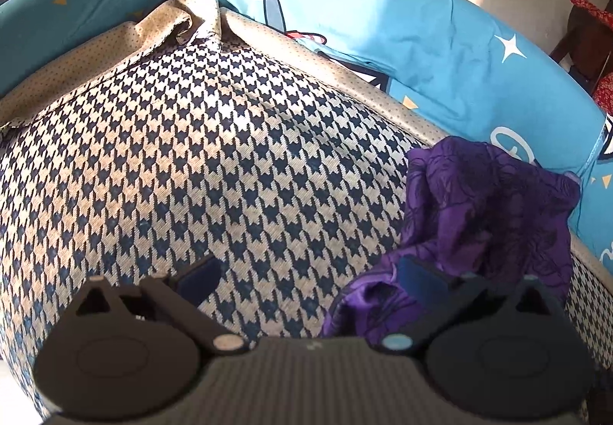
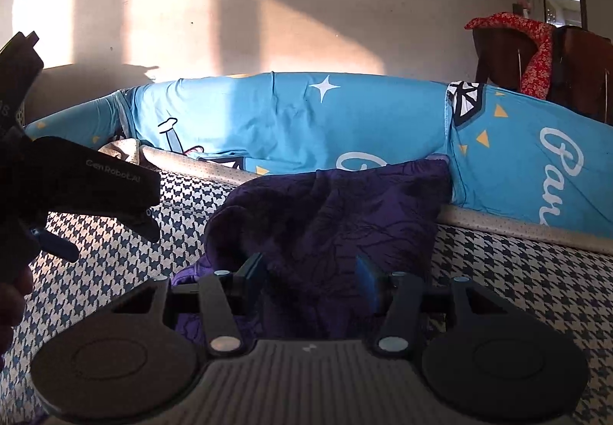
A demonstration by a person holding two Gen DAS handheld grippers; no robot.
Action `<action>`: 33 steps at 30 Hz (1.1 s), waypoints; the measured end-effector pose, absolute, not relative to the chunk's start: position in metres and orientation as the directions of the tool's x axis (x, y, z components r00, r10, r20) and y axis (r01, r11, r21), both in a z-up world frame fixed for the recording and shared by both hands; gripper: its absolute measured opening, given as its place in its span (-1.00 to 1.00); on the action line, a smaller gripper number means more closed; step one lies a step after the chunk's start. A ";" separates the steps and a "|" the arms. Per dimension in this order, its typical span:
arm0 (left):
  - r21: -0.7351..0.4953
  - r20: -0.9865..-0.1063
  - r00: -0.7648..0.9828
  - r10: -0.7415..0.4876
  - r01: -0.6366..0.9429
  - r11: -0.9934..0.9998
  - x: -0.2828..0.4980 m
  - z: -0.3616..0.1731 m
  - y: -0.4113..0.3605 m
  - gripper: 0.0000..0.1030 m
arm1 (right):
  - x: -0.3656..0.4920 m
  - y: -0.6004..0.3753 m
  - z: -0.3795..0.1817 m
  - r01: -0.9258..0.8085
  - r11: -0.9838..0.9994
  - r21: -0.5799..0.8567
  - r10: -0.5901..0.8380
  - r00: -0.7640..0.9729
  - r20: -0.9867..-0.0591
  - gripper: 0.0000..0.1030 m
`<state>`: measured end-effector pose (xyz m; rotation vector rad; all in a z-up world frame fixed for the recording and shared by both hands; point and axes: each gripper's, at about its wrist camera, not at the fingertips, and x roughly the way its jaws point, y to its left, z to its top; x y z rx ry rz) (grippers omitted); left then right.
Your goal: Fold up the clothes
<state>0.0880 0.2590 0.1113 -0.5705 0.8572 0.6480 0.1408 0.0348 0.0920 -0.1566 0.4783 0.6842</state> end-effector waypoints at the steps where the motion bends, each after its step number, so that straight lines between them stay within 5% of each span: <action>1: -0.198 -0.824 0.491 0.281 -0.715 0.670 0.088 0.112 0.260 1.00 | 0.141 0.038 0.091 -0.647 0.763 0.015 0.575 0.667 -0.474 0.01; 12: -0.194 -0.832 0.483 0.274 -0.716 0.670 0.083 0.111 0.264 1.00 | 0.146 0.069 0.073 -0.681 0.731 -0.037 0.581 0.649 -0.491 -0.02; 17: -0.195 -0.832 0.481 0.278 -0.722 0.663 0.079 0.113 0.269 1.00 | 0.146 0.077 0.068 -0.684 0.729 -0.022 0.588 0.642 -0.492 -0.63; 28: -0.189 -0.834 0.473 0.285 -0.729 0.658 0.078 0.113 0.272 1.00 | 0.118 0.103 0.054 -0.781 0.615 -0.111 0.612 0.561 -0.557 -0.69; 33: -0.186 -0.834 0.471 0.287 -0.730 0.658 0.078 0.114 0.273 1.00 | 0.104 0.105 0.051 -0.811 0.559 -0.171 0.601 0.538 -0.591 -0.56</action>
